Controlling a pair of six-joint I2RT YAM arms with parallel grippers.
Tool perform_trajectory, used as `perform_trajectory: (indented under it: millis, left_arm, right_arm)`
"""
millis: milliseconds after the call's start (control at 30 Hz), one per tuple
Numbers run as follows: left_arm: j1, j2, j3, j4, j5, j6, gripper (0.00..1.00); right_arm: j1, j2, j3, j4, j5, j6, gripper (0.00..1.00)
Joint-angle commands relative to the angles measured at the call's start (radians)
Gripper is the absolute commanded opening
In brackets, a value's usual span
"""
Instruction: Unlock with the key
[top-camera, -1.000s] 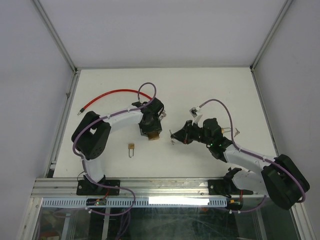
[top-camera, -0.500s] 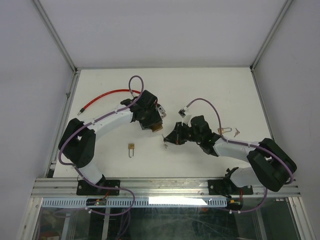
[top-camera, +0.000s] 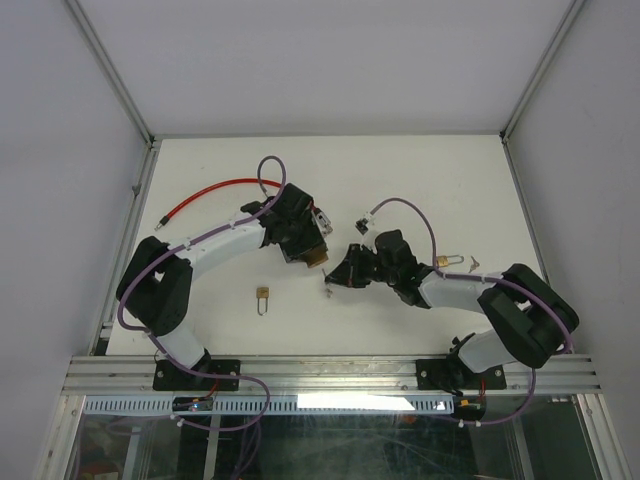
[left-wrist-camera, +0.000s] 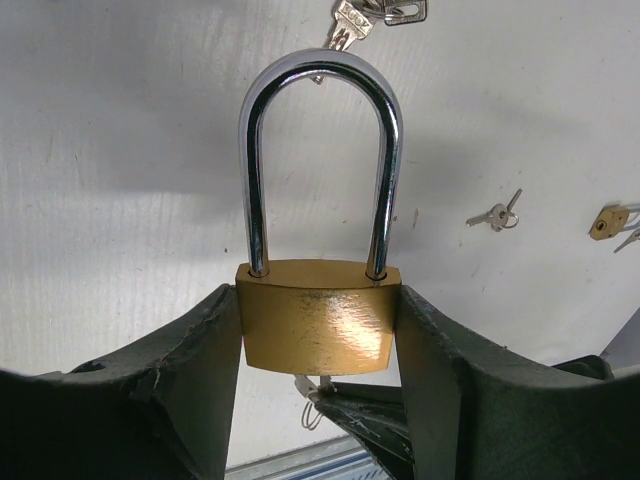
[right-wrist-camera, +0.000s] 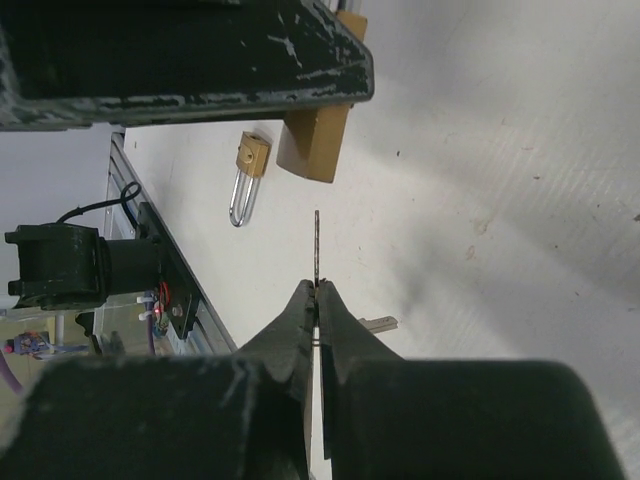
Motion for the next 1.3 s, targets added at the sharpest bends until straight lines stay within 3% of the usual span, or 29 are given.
perform_trajectory:
  millis: [0,1267]
  left_arm:
    - [0.005,-0.076,0.0,0.092,0.048,-0.018,0.25]
    - [-0.014,-0.149,-0.08,0.195,0.046,-0.028,0.2]
  right_arm:
    - [0.004,0.003,0.051,0.097,0.006,0.029,0.0]
    - [-0.028,0.045,0.061,0.148,0.002,0.12,0.0]
